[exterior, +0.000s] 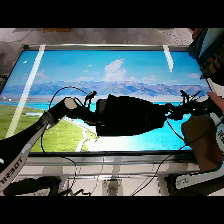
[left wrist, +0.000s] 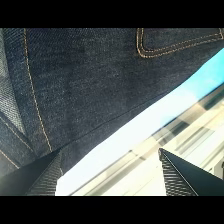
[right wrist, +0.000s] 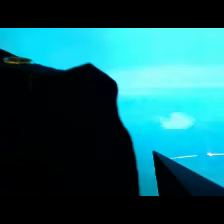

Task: Fold the clothes and pants, and hang the long-sleeved shirts on hangers.

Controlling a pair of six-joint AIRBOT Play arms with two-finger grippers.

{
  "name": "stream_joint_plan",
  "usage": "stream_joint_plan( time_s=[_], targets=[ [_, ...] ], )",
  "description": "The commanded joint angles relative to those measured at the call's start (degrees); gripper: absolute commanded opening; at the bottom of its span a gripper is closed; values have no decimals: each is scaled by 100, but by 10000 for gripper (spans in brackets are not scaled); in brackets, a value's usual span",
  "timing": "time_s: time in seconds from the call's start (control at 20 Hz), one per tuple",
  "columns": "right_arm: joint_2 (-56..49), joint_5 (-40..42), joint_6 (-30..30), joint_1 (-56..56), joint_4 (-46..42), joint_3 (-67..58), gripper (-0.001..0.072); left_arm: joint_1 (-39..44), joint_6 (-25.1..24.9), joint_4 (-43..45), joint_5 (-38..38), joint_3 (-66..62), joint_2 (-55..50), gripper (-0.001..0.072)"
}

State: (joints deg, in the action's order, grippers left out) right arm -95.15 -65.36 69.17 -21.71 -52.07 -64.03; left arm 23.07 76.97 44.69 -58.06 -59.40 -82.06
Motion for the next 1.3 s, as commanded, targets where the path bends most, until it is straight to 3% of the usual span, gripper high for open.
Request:
stream_joint_plan(
  time_s=[0.0,0.1,0.2,0.25,0.35,0.4,0.5,0.6,0.7,0.75,1.05,1.25],
  targets=[
    [-608,-291,-483,-2,955,-9,674,4,-9,-17,-7,-4,0,686],
    [-940,-894,-901,24,1676,-7,652,4,-164,13,48,-4,-7,685],
    [-1095,-1250,-1309,192,2212,-7,566,4,-162,96,197,-4,-24,685],
    [-1091,-1250,-1534,337,2387,-11,450,4,-160,181,284,-4,-24,685],
    [-1078,-1309,-1762,614,2771,-127,85,2,-157,330,385,-4,-22,667],
    [-1067,-1421,-1759,723,2990,-262,37,0,-164,393,402,-4,-22,587],
    [-986,-1808,-1753,837,3508,-616,37,-85,-431,581,407,-7,0,547],
    [-680,-2017,-1624,861,3801,-1067,36,-302,-437,785,339,-107,116,432],
    [-192,-1926,-1300,815,3571,-1572,36,-623,-439,1060,249,-415,376,255],
    [70,-1816,-1086,772,3292,-1856,36,-809,-437,1207,251,-608,568,218],
    [1768,-728,890,90,-339,-3845,36,-1904,-437,1843,317,-1307,1915,219],
    [2608,-780,2076,-813,-2326,-4656,36,-2435,-435,2396,308,-1303,2710,220]
  ],
)
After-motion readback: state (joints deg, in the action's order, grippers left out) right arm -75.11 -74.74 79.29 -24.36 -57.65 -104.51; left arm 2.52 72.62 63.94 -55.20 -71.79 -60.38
